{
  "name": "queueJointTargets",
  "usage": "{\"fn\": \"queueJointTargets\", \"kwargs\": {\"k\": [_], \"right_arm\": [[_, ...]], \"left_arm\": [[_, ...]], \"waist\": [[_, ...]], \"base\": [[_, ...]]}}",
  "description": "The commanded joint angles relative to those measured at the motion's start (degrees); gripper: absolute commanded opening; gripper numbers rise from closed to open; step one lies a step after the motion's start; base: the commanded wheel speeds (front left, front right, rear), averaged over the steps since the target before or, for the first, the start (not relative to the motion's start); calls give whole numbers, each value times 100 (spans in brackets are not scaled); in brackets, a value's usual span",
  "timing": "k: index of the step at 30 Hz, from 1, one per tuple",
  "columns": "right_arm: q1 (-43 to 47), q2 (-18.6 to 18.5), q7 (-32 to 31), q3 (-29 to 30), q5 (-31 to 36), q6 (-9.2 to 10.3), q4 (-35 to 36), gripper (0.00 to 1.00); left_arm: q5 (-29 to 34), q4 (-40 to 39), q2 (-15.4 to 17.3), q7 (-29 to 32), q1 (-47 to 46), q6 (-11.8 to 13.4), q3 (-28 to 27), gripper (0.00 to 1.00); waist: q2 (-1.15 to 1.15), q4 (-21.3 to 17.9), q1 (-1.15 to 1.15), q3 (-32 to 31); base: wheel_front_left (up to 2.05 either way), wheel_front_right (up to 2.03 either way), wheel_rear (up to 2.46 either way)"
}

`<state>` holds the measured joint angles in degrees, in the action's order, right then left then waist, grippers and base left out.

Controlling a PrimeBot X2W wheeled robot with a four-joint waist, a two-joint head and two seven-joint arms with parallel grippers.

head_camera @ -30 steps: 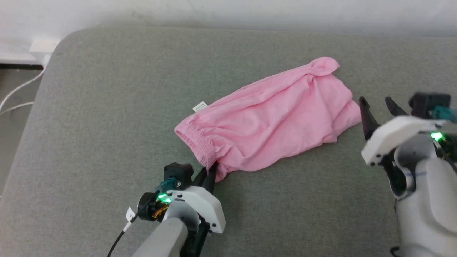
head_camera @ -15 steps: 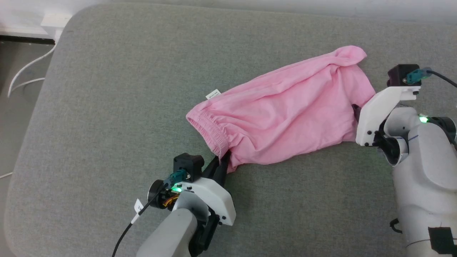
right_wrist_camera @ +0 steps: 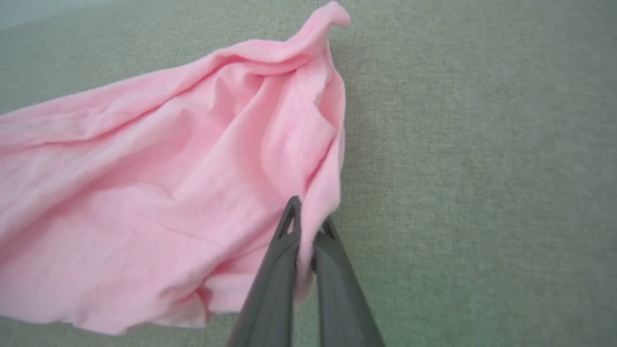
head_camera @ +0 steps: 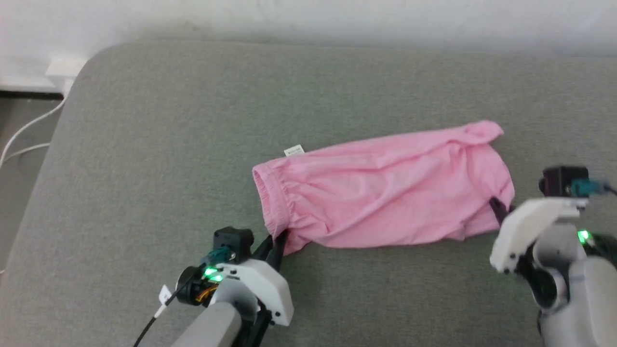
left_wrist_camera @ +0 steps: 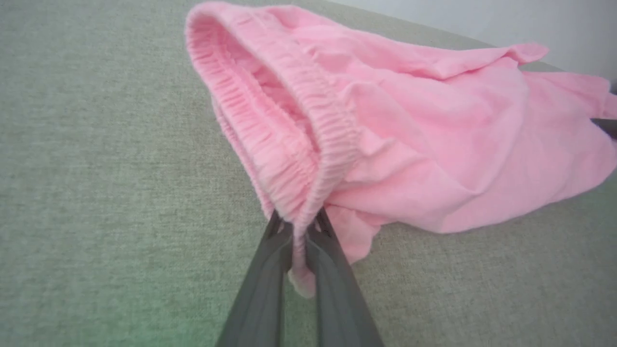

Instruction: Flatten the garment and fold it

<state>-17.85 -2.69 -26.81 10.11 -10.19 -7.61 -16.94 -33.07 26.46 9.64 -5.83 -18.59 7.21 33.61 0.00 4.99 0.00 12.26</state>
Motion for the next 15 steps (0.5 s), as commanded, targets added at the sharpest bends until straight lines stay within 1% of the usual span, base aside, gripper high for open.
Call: {"fn": "queueJointTargets", "kwargs": {"k": [1,4,5,7,9,12,13,14,15], "right_arm": [[364,-20,-49,0,-132,12,335,0],[976,-20,-148,8,-400,12,956,0],[976,-20,-148,8,-400,12,956,0],[1333,-20,-198,40,-531,12,1230,0],[1616,-20,-240,35,-666,12,1321,0],[1858,-20,-200,40,-699,12,1224,0],[1893,-20,-156,53,-689,12,1144,7],[1912,-20,-110,46,-688,12,1062,30],[1917,-20,-46,30,-686,12,992,65]], "left_arm": [[-65,-79,134,81,168,-10,-10,0],[-124,-323,316,241,331,-5,-27,0],[-124,-323,316,241,331,-5,-27,0],[-153,-501,432,377,432,5,-19,0],[-181,-671,532,525,533,25,-2,0],[-207,-892,627,716,669,47,57,0],[-216,-939,648,762,708,50,76,0],[-231,-977,661,802,746,56,90,0],[-239,-1015,669,828,781,73,99,0]], "waist": [[0,-231,0,-196],[0,-365,0,-269],[0,-365,0,-269],[0,-438,0,-303],[0,-510,0,-315],[0,-575,0,-311],[0,-588,0,-311],[0,-600,0,-315],[0,-609,0,-320]], "base": [[0,0,0],[0,0,0],[0,0,0],[0,0,0],[0,0,0],[0,0,0],[0,0,0],[0,0,0],[0,0,0]]}}
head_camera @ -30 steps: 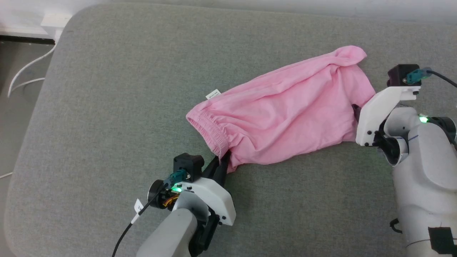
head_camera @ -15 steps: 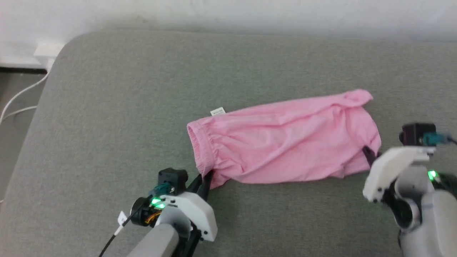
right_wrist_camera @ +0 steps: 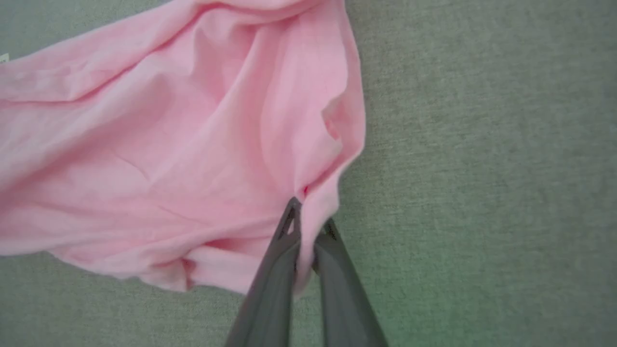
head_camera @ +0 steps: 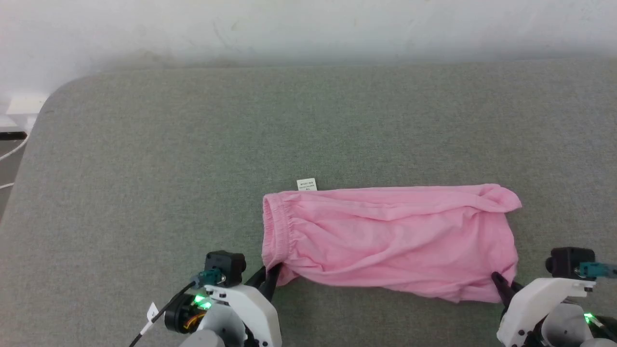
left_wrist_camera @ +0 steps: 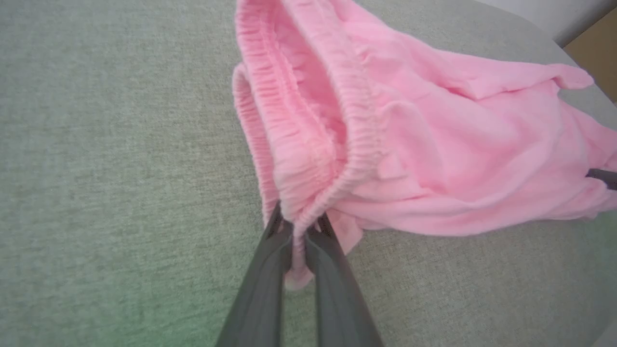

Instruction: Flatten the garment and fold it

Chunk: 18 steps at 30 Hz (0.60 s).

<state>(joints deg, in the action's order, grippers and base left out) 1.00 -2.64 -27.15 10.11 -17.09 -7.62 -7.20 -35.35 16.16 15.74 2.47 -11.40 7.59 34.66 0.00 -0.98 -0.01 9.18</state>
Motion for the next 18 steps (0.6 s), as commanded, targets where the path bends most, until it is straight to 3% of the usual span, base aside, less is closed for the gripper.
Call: {"fn": "queueJointTargets", "kwargs": {"k": [1,2,3,4,11,18], "right_arm": [[28,-24,78,33,1,13,-38,100],[18,-24,194,51,-19,13,-82,100],[3,-24,329,48,-28,13,-108,100],[-9,-24,456,63,-42,13,-136,100],[-110,-24,1228,180,168,13,-161,100],[-473,-24,1814,422,325,13,-554,100]], "left_arm": [[-21,-23,63,10,93,58,-5,10],[-28,-58,62,15,123,78,-3,44],[-34,-85,63,24,156,91,8,85],[-33,-113,68,32,184,103,20,100],[16,-331,80,-334,331,228,-66,100],[442,-393,126,-1488,195,523,-410,100]], "waist": [[0,-20,1,-20],[0,-23,1,-29],[0,-23,1,-45],[0,-22,1,-59],[0,59,1,-140],[0,178,1,-161]], "base": [[0,0,0],[0,0,0],[0,0,0],[0,0,0],[0,0,0],[0,0,0]]}}
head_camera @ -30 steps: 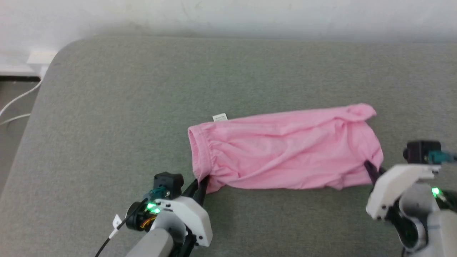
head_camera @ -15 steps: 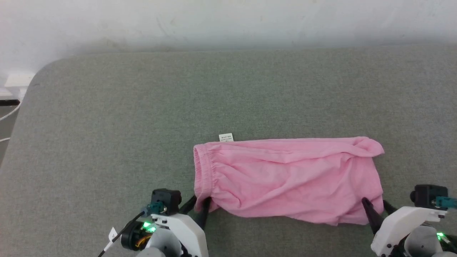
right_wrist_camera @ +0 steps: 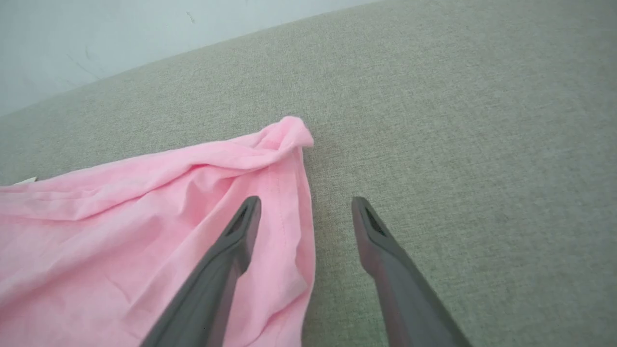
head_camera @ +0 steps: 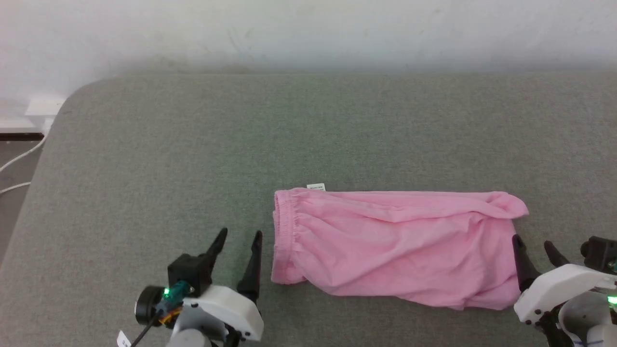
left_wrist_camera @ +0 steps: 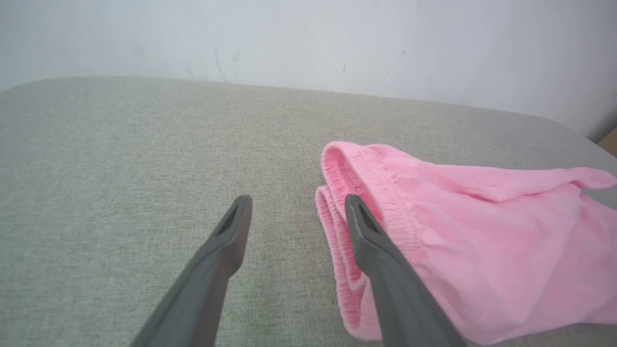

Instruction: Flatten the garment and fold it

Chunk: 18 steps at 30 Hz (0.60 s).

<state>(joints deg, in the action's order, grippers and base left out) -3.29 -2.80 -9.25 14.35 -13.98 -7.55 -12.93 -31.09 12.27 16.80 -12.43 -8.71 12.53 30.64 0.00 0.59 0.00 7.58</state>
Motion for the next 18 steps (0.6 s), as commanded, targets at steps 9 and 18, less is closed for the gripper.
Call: {"fn": "queueJointTargets", "kwargs": {"k": [9,18], "right_arm": [[-627,-8,-74,29,-70,6,-1064,100],[-820,-8,-956,-231,-164,6,-1627,22]], "left_arm": [[702,-207,-263,-254,-381,-90,-851,100],[1359,-467,-713,-256,-133,-673,-1955,100]], "waist": [[0,104,0,52],[0,82,0,34]], "base": [[0,0,0],[0,0,0]]}}
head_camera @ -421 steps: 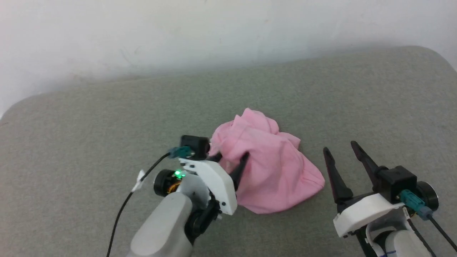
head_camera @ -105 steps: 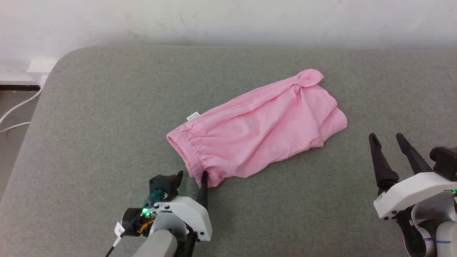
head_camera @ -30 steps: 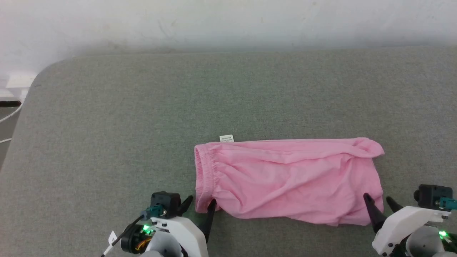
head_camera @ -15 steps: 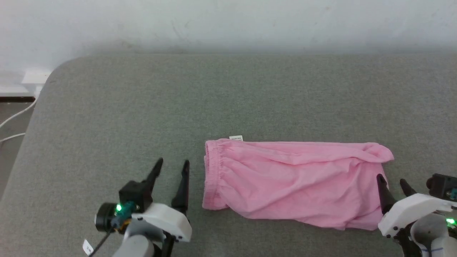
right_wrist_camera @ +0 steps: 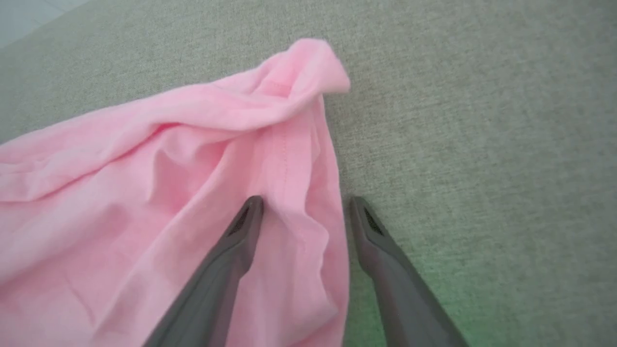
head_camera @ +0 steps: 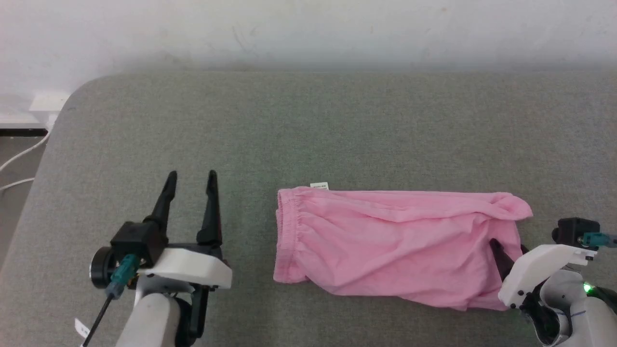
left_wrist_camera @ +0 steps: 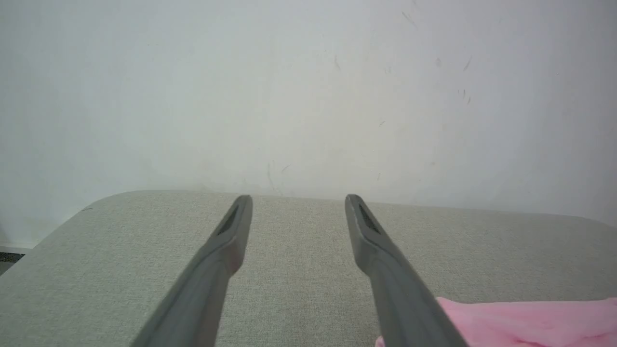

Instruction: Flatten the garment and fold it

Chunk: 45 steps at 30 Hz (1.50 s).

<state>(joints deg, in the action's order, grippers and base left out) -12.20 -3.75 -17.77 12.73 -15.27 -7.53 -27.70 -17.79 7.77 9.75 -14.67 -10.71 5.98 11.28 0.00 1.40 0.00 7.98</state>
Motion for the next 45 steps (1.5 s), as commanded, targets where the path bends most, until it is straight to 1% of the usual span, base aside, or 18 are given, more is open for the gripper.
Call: {"fn": "queueJointTargets", "kwargs": {"k": [1,2,3,7,10,16,18,20,22,26,30,32,34,37,42,43,44,45], "right_arm": [[86,87,-166,-124,-70,4,-124,8],[104,87,-202,-160,-114,4,-76,1],[125,87,-229,-179,-153,4,-16,0],[225,87,-243,-81,-94,4,357,0],[309,87,-234,249,80,4,702,0],[467,87,-285,1202,905,4,1386,0],[509,87,-340,1351,1083,4,1621,0],[580,87,-468,1301,1116,4,1891,0],[691,87,-646,1083,1002,4,2234,0],[965,87,-1081,380,723,4,3160,0],[1103,87,-1507,-672,720,4,4008,0],[1039,87,-1692,-1248,820,4,4181,0],[903,87,-1878,-1812,973,4,4118,0],[642,87,-2085,-2505,1035,4,3706,0],[220,87,-2236,-3156,950,4,2852,0],[135,87,-2239,-3235,939,4,2713,4],[44,70,-2226,-3327,952,4,2598,34],[-40,43,-2197,-3411,941,4,2506,78]], "left_arm": [[83,-33,-54,-32,104,-73,-135,100],[141,-38,-92,-32,146,-122,-240,100],[205,-44,-123,-32,183,-166,-337,100],[383,0,-238,-32,327,-341,-644,100],[491,38,-319,-32,400,-453,-787,100],[633,93,-474,-32,498,-611,-957,100],[676,139,-509,-32,509,-657,-981,100],[699,178,-541,-32,505,-696,-1013,100],[727,205,-567,-32,501,-730,-1038,100],[763,230,-607,-32,495,-781,-1090,100],[788,271,-634,-32,472,-835,-1121,100],[799,282,-645,-32,458,-852,-1135,100],[806,286,-654,-32,437,-867,-1143,100],[813,300,-665,-32,405,-893,-1123,100],[792,334,-678,-32,357,-910,-1080,100],[788,345,-679,-32,348,-913,-1068,100],[783,356,-681,-32,338,-917,-1056,100],[777,366,-682,-32,330,-923,-1047,100]], "waist": [[0,1,0,-17],[0,0,0,-28],[0,-1,0,-38],[0,-1,0,-77],[0,17,0,-106],[0,69,0,-143],[0,89,0,-153],[0,107,0,-160],[0,125,0,-171],[0,148,0,-186],[0,174,0,-189],[0,190,0,-180],[0,213,0,-161],[0,286,0,-121],[0,409,0,-24],[0,436,0,-5],[0,457,0,9],[0,477,0,19]], "base": [[0,0,0],[0,0,0],[0,0,0],[0,0,0],[0,0,0],[0,0,0],[0,0,0],[0,0,0],[0,0,0],[0,0,0],[0,0,0],[0,0,0],[0,0,0],[0,0,0],[0,0,0],[0,0,0],[0,0,0],[0,0,0]]}}
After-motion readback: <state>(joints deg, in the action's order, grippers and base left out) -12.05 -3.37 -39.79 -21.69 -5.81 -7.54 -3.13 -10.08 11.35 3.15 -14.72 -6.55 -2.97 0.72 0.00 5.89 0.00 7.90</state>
